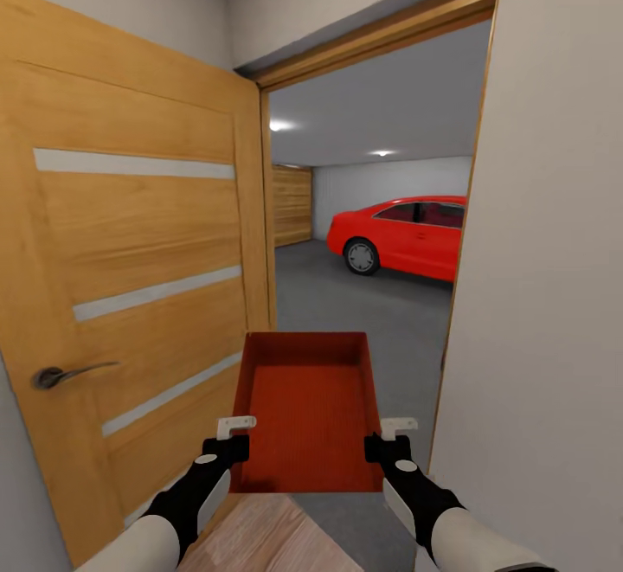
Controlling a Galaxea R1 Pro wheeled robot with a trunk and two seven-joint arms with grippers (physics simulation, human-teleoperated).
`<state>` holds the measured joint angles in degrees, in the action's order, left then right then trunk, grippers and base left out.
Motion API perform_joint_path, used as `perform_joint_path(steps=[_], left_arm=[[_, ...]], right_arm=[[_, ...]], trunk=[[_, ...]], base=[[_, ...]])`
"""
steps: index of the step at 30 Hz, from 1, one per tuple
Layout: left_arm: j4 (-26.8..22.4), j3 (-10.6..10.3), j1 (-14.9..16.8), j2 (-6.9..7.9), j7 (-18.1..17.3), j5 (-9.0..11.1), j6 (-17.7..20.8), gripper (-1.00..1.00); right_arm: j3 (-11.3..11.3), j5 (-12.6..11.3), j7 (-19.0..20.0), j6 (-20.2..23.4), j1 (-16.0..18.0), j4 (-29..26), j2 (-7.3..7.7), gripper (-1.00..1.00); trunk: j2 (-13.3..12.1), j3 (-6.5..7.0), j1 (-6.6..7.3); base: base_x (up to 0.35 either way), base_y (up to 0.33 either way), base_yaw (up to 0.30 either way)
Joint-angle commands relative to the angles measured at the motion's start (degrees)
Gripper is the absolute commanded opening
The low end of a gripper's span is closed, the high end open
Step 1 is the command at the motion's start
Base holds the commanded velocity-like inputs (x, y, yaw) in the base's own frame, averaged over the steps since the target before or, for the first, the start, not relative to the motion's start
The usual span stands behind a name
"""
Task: Move the two storage containers from the living room to the garage. In the garage, place one container on the floor and stack the other container on top of it (either order is fine).
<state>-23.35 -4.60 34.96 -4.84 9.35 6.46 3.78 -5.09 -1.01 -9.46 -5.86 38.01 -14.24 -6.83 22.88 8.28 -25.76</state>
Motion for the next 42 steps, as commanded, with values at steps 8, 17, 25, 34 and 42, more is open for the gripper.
perform_joint_path(steps=[8, 17, 25, 34, 42], left_arm=[[-2.78, 0.29, 0.02, 0.03, 1.02, -0.66, -1.06, -1.0], [-2.77, 0.29, 0.02, 0.06, 1.02, -0.66, -1.06, -1.0], [-2.82, 0.29, 0.02, 0.05, 1.02, -0.66, -1.06, -1.0], [-2.78, 0.29, 0.02, 0.07, 1.01, -0.66, -1.06, -1.0], [-2.82, 0.29, 0.02, 0.07, 1.01, -0.66, -1.06, -1.0]], right_arm=[[-1.76, -0.71, 0.14, -0.1, -0.01, 0.26, -0.03, -1.0], [-1.76, -0.72, 0.1, -0.07, -0.02, 0.27, -0.03, -1.0], [-1.76, -0.72, 0.06, -0.1, 0.02, 0.25, -0.03, -1.0], [-1.75, -0.68, 0.06, -0.11, -0.01, 0.27, -0.03, -1.0], [-1.71, -0.66, 0.06, -0.13, -0.04, 0.27, -0.03, -1.0]], trunk=[[0.05, -0.39, -0.03], [0.05, -0.46, -0.03], [0.05, -0.5, -0.03], [0.05, -0.51, -0.03], [0.05, -0.51, -0.03]], base=[[0.082, 0.0, -0.254], [0.082, 0.0, -0.056], [0.089, 0.0, -0.203], [0.117, 0.058, -0.015], [0.196, 0.244, 0.0]])
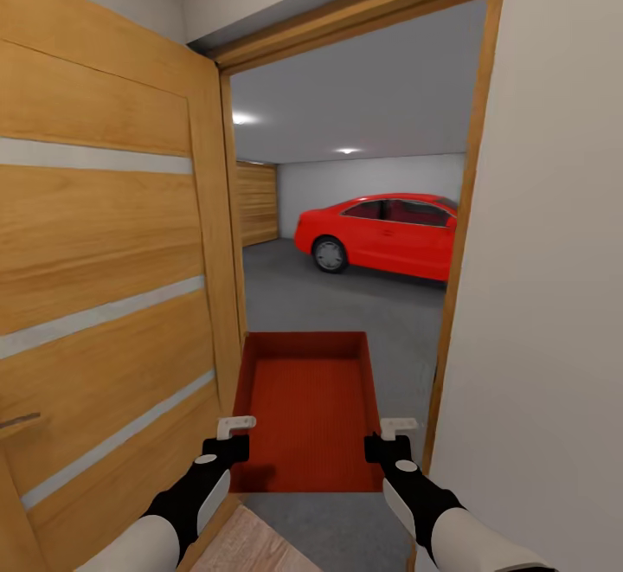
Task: Move the two storage containers from the living room to the garage. In the garage, place one container on the floor and stack the other container on top of it (either order is fine).
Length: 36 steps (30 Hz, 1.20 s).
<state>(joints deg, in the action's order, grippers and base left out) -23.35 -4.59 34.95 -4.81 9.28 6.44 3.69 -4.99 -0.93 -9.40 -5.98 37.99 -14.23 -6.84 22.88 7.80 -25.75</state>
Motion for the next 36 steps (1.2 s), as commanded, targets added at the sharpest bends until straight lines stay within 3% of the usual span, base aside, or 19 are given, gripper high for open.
perform_joint_path(steps=[1, 8, 21, 36], left_arm=[[-2.82, 0.28, 0.03, 0.04, 1.09, -0.63, -0.96, -1.0], [-2.83, 0.28, 0.03, 0.01, 1.08, -0.63, -0.96, -1.0], [-2.84, 0.28, 0.03, 0.04, 1.09, -0.63, -0.96, -1.0], [-2.84, 0.28, 0.03, 0.04, 1.09, -0.63, -0.96, -1.0]], right_arm=[[-1.81, -0.75, -0.01, -0.03, -0.02, 0.26, -0.01, -1.0], [-1.78, -0.8, -0.01, -0.03, 0.02, 0.26, -0.05, -1.0], [-1.72, -0.83, 0.08, -0.01, 0.05, 0.17, 0.07, -1.0], [-1.75, -0.81, 0.01, 0.01, 0.01, 0.17, 0.03, -1.0]], trunk=[[0.05, -0.03, -0.04], [0.05, -0.03, -0.04], [0.05, -0.65, -0.04], [0.05, -1.03, -0.04]], base=[[0.201, 0.257, 0.0], [0.201, 0.253, -0.041], [0.188, 0.167, -0.19], [0.056, 0.034, -0.053]])
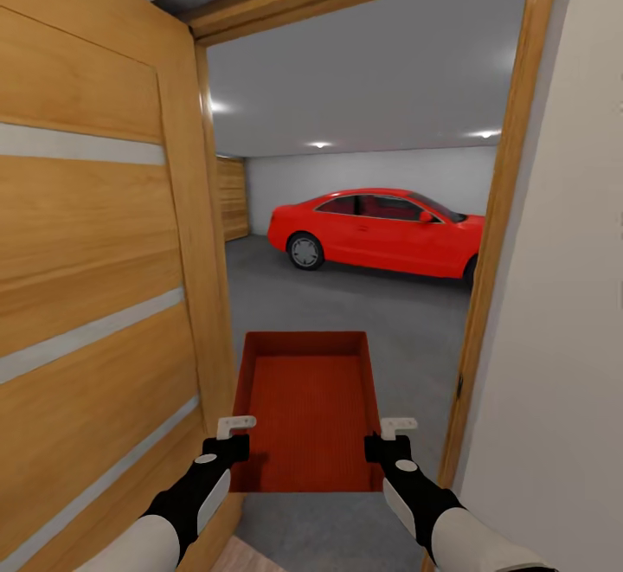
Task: Move the two storage containers from the living room to the garage. In the garage, place one container on the floor and stack the other container on top of it (either order is fine).
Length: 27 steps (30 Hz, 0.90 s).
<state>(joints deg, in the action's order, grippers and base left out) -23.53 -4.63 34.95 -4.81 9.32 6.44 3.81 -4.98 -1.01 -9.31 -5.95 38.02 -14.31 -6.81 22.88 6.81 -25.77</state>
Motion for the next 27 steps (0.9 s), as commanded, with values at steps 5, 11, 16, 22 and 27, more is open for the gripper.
perform_joint_path(steps=[5, 11, 16, 22, 27], left_arm=[[-2.73, 0.32, 0.03, 0.03, 1.05, -0.64, -1.09, -1.0], [-2.73, 0.32, 0.03, 0.05, 1.05, -0.64, -1.08, -1.0], [-2.67, 0.38, 0.03, 0.06, 1.05, -0.64, -1.08, -1.0], [-2.66, 0.41, 0.03, 0.06, 1.05, -0.64, -1.08, -1.0], [-2.66, 0.41, 0.03, 0.07, 1.05, -0.64, -1.08, -1.0]], right_arm=[[-1.7, -0.75, -0.09, 0.06, -0.01, 0.25, -0.08, -1.0], [-1.7, -0.75, -0.09, 0.05, -0.02, 0.25, -0.06, -1.0], [-1.7, -0.75, -0.09, -0.01, -0.02, 0.24, -0.05, -1.0], [-1.7, -0.75, -0.09, -0.02, -0.03, 0.24, -0.05, -1.0], [-1.7, -0.75, -0.09, 0.04, -0.01, 0.24, -0.05, -1.0]], trunk=[[0.05, -0.03, -0.02], [0.05, -0.03, -0.02], [0.05, -0.03, -0.02], [0.05, -0.03, -0.02], [0.05, -0.03, -0.02]], base=[[0.0, 0.0, -0.252], [0.0, 0.0, -0.27], [0.0, 0.001, -0.162], [0.065, 0.151, -0.034], [0.125, 0.277, -0.003]])
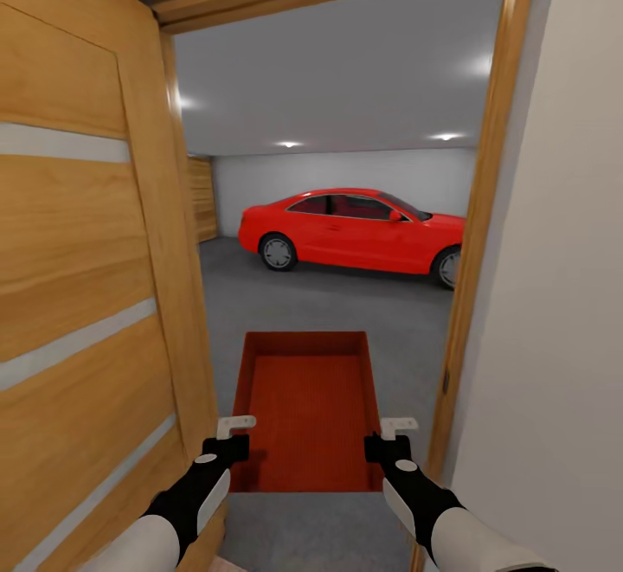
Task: Move the two storage containers from the living room to the garage. In the garage, place one container on the floor and stack the other container on top of it (either order is fine).
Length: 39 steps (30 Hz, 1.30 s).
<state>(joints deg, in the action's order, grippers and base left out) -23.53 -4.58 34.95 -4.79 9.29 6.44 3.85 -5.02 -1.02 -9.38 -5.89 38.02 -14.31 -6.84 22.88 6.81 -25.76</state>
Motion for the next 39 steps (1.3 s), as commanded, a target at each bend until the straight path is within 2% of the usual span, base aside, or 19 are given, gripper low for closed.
perform_joint_path(steps=[1, 13, 19, 31, 39], left_arm=[[-2.66, 0.37, 0.03, 0.04, 1.08, -0.64, -1.13, -1.0], [-2.73, 0.32, 0.03, 0.03, 1.08, -0.64, -1.13, -1.0], [-2.75, 0.28, 0.03, 0.0, 1.08, -0.64, -1.13, -1.0], [-2.75, 0.28, 0.03, 0.02, 1.08, -0.64, -1.13, -1.0], [-2.75, 0.28, 0.03, -0.03, 1.11, -0.64, -1.13, -1.0]], right_arm=[[-1.66, -0.74, -0.02, -0.01, 0.0, 0.24, -0.01, -1.0], [-1.66, -0.74, -0.02, -0.07, -0.03, 0.24, -0.01, -1.0], [-1.66, -0.74, -0.02, -0.02, 0.0, 0.25, -0.06, -1.0], [-1.66, -0.74, -0.02, 0.0, -0.01, 0.24, -0.03, -1.0], [-1.66, -0.74, -0.02, 0.0, -0.01, 0.24, -0.01, -1.0]], trunk=[[0.05, -0.03, -0.03], [0.05, -0.03, -0.03], [0.05, -0.03, -0.03], [0.05, -0.08, -0.03], [0.05, -0.11, -0.03]], base=[[0.13, 0.288, -0.001], [0.124, 0.238, 0.0], [0.033, 0.036, -0.132], [0.002, 0.002, -0.266], [0.0, 0.0, -0.067]])
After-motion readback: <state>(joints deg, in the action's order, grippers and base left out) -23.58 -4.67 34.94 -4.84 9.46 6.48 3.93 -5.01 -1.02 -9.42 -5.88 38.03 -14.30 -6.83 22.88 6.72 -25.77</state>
